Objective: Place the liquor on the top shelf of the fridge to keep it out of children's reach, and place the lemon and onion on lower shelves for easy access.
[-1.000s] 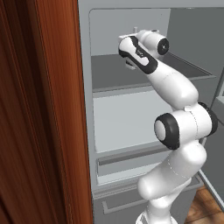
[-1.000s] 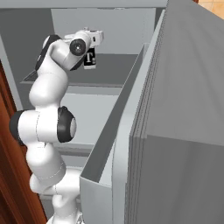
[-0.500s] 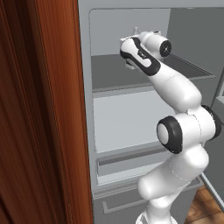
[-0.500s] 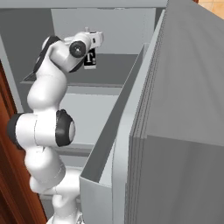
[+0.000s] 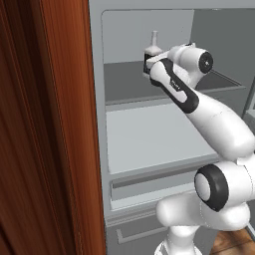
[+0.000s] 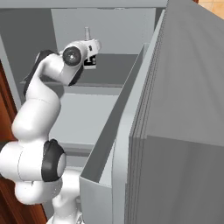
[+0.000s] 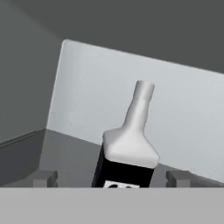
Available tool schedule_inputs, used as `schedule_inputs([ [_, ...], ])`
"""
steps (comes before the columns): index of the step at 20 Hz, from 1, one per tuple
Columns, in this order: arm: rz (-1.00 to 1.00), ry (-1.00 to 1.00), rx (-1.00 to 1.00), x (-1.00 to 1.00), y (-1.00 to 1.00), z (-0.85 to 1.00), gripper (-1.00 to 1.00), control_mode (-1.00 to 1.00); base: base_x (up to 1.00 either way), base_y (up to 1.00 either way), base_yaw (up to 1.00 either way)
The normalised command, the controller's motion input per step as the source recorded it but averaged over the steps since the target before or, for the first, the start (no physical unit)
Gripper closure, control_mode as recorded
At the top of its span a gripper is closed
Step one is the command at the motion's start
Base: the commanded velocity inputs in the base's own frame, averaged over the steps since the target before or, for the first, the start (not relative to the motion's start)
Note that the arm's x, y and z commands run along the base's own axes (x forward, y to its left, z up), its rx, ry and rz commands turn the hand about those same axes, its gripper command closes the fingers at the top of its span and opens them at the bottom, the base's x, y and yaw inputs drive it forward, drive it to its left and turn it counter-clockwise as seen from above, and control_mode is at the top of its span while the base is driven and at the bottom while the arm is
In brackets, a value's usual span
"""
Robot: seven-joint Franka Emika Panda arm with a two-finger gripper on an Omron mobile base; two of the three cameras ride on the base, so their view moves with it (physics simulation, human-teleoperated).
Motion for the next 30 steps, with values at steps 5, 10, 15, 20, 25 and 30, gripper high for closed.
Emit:
schedule_inputs([
  [5, -0.01, 0.2, -0.1, -1.0, 0.0, 0.0, -1.0, -1.0, 0.0, 0.0, 0.0],
  [10, -0.07, 0.22, -0.02, -1.0, 0.0, -0.01, -1.0, -1.0, 0.0, 0.0, 0.0],
  [15, -0.12, 0.17, 0.0, -1.0, 0.07, -0.08, -1.0, -1.0, 0.0, 0.0, 0.0],
  [20, -0.07, 0.12, 0.0, -1.0, 0.03, -0.27, -1.0, -1.0, 0.0, 0.0, 0.0],
  [25, -0.01, 0.07, 0.0, -0.79, 0.0, -0.33, -1.0, -1.0, 0.0, 0.0, 0.0],
  [30, 0.0, 0.09, 0.0, -0.48, 0.0, -0.17, -1.0, -1.0, 0.0, 0.0, 0.0],
])
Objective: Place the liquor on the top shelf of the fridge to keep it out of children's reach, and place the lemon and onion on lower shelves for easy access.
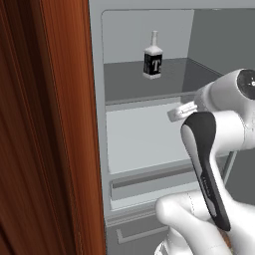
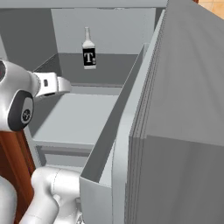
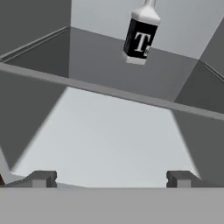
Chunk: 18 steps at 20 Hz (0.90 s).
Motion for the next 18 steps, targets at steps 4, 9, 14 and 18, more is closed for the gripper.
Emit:
schedule_inputs([
  [4, 0.0, 0.09, 0.0, -0.4, 0.0, -0.08, -1.0, -1.0, 0.0, 0.0, 0.0],
  [9, 0.0, 0.11, 0.0, -0.28, 0.0, -0.04, -1.0, -1.0, 0.0, 0.0, 0.0],
  [14, 0.0, 0.0, 0.0, 0.0, 0.0, 0.0, -1.0, 1.0, -0.67, -0.01, 0.05],
  [18, 0.0, 0.0, 0.0, 0.0, 0.0, 0.0, -1.0, 1.0, -0.96, -0.15, 0.21],
])
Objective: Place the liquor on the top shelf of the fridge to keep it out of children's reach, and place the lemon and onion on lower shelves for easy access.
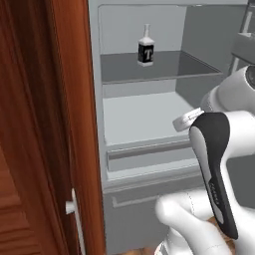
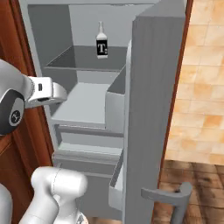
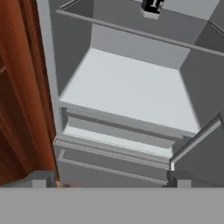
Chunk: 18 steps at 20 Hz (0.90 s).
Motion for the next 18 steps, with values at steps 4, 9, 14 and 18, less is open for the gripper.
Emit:
schedule_inputs([
  [4, 0.0, 0.0, 0.0, 0.0, 0.0, 0.0, -1.0, 1.0, -0.95, -0.31, 0.39],
  [9, 0.0, 0.0, 0.0, 0.0, 0.0, 0.0, -1.0, 1.0, -0.8, -0.29, 0.58],
  [14, 0.0, 0.0, 0.0, 0.0, 0.0, 0.0, -1.0, 1.0, -0.68, -0.35, 0.65],
  [18, 0.0, 0.0, 0.0, 0.0, 0.0, 0.0, -1.0, 1.0, -0.66, -0.32, 0.65],
])
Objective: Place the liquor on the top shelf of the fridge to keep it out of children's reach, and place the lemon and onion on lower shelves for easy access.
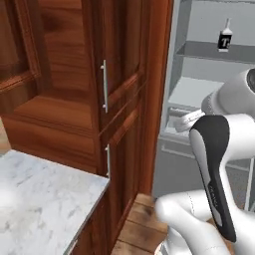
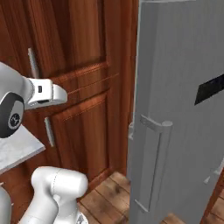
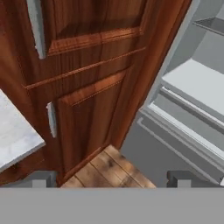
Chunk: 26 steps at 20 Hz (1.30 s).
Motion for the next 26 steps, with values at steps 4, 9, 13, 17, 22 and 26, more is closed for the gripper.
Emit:
schedule_inputs([
  [4, 0.0, 0.0, 0.0, 0.0, 0.0, 0.0, -1.0, 1.0, -0.65, -0.13, 0.64],
  [9, 0.0, 0.0, 0.0, 0.0, 0.0, 0.0, -1.0, 1.0, -0.58, 0.23, 0.53],
  [13, 0.0, 0.0, 0.0, 0.0, 0.0, 0.0, -1.0, 1.0, -0.37, 0.69, 0.44],
  [17, 0.0, 0.0, 0.0, 0.0, 0.0, 0.0, -1.0, 1.0, -0.05, 0.99, 0.33],
  [22, 0.0, 0.0, 0.0, 0.0, 0.0, 0.0, -1.0, 1.0, 0.15, 0.74, 0.26],
  [26, 0.0, 0.0, 0.0, 0.0, 0.0, 0.0, -1.0, 1.0, 0.27, 0.08, 0.25],
])
